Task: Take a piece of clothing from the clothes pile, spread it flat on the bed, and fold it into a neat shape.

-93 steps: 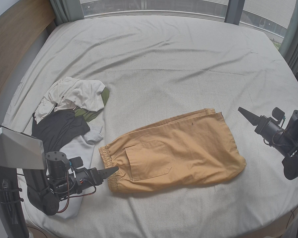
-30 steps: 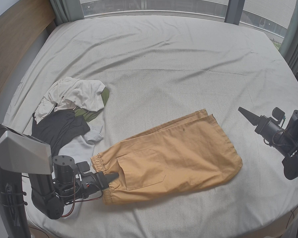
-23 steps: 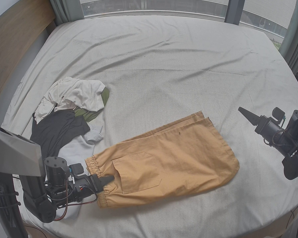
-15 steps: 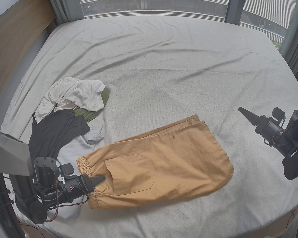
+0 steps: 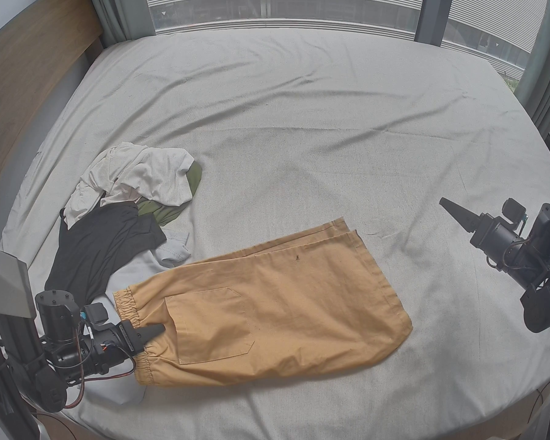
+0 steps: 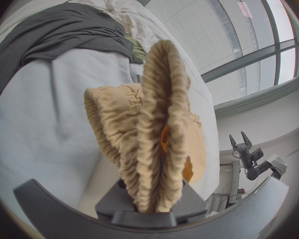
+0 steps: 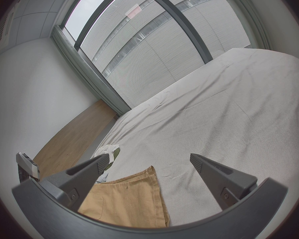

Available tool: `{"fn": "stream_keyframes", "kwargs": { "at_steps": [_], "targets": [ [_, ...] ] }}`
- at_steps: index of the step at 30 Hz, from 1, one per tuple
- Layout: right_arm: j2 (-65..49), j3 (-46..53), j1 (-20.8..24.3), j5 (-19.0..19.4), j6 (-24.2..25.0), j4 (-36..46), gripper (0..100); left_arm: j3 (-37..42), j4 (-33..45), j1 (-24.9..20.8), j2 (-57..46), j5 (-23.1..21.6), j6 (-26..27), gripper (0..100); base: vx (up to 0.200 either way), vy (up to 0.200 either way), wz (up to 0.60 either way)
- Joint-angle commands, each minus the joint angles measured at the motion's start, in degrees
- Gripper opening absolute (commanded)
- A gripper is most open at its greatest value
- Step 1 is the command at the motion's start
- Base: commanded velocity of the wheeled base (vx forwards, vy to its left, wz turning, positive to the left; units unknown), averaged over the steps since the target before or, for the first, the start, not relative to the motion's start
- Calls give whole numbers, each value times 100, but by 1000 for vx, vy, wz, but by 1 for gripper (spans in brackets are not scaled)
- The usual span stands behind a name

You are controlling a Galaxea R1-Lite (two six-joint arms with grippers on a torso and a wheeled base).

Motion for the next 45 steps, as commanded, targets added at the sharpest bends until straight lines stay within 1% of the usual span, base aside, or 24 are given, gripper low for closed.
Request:
{"fn": "stream_keyframes", "kwargs": {
  "at_steps": [1, 6, 7, 11, 12, 15, 20, 30, 36, 41, 42, 45],
  "targets": [
    [-2, 2, -2, 1, 1, -1, 100, 109, 3, 373, -174, -148, 105, 0, 0, 0, 0],
    [-2, 2, -2, 1, 1, -1, 100, 118, 3, 505, -183, -200, 105, 0, 0, 0, 0],
    [-2, 2, 7, 1, 1, -1, 100, 118, 3, 488, -218, -315, 97, 0, 0, 0, 0],
    [-2, -6, -2, 1, 1, -1, 100, 109, -6, 356, -306, -359, 88, 0, 0, 0, 0],
    [-10, -6, -2, 1, 1, -1, 100, 66, -6, 171, -358, -350, 61, 0, 0, 0, 0],
    [-10, -6, -2, 1, 1, -1, 100, 4, -6, -48, -438, -350, 17, 0, 0, 0, 0],
    [-81, -6, -2, 10, 54, 8, 100, -207, 3, -338, -525, -288, -176, 0, 0, 0, 0],
    [-107, -6, -2, 10, 89, 8, 100, -550, 11, -848, -517, -104, -194, 0, 0, 0, 0],
    [-107, -6, -2, 10, 89, 8, 100, -963, 20, -1217, -473, 134, -202, 0, 0, 0, 0],
    [-98, -15, -2, 10, 89, 8, 100, -1297, 55, -1499, -473, 178, -361, 0, 0, 0, 0],
    [-90, -15, -2, 10, 80, 8, 100, -1420, 82, -1630, -473, 178, -457, 0, 0, 0, 0],
    [-90, -6, -11, 10, 89, 8, 100, -1640, 143, -1824, -429, 178, -519, 0, 0, 0, 0]
  ]
}}
